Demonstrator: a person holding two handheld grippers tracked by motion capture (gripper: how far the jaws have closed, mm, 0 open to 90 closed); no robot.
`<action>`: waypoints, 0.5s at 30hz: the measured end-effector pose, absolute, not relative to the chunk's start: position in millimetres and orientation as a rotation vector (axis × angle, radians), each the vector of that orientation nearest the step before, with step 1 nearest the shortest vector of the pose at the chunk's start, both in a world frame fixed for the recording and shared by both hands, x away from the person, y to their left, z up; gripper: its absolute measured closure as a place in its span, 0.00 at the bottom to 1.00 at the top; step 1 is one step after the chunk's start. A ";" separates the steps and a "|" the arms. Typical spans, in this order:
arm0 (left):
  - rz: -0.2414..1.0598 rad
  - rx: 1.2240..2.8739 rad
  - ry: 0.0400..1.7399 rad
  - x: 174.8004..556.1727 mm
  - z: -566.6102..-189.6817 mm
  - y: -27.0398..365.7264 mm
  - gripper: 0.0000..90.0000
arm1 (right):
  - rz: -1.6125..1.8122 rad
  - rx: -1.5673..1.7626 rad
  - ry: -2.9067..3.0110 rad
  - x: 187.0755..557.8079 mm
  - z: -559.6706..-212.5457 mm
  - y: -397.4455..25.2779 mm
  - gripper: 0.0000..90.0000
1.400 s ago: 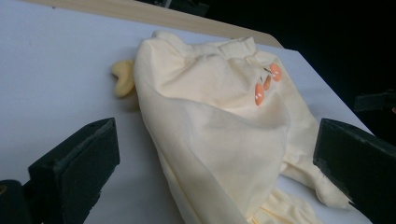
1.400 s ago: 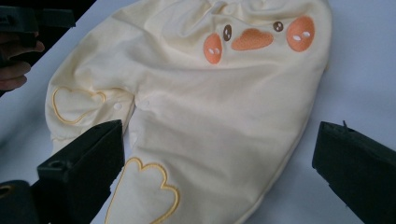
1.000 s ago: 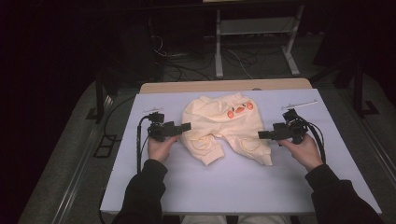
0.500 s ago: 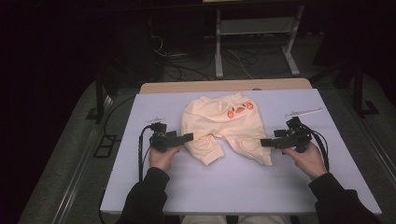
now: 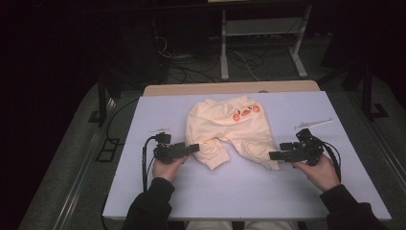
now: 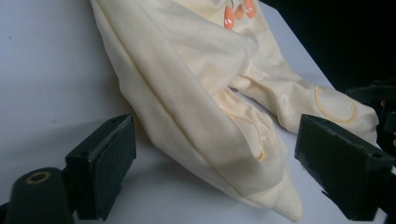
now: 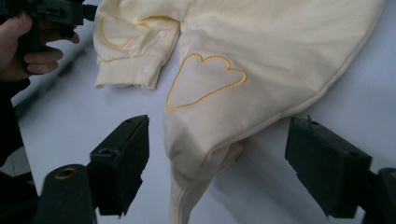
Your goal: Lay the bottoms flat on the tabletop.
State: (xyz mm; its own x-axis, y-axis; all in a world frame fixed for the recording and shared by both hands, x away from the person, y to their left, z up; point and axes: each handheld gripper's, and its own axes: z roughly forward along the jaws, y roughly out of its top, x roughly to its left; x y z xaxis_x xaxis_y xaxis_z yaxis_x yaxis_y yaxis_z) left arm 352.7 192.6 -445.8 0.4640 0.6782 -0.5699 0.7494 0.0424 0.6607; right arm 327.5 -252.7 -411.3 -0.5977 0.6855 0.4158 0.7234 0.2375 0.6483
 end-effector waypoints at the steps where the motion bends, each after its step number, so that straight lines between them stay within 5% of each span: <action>1: -0.091 1.669 1.254 352.1 -446.6 192.5 0.15 | -1.307 -1.379 -2.437 326.0 -412.2 -252.5 0.29; 9: -0.159 1.693 1.239 348.6 -450.3 187.1 0.27 | -1.266 -1.357 -2.421 321.3 -417.0 -250.7 0.50; 15: -0.218 1.766 1.233 350.2 -456.3 178.5 0.52 | -1.260 -1.337 -2.391 321.1 -416.7 -248.2 0.80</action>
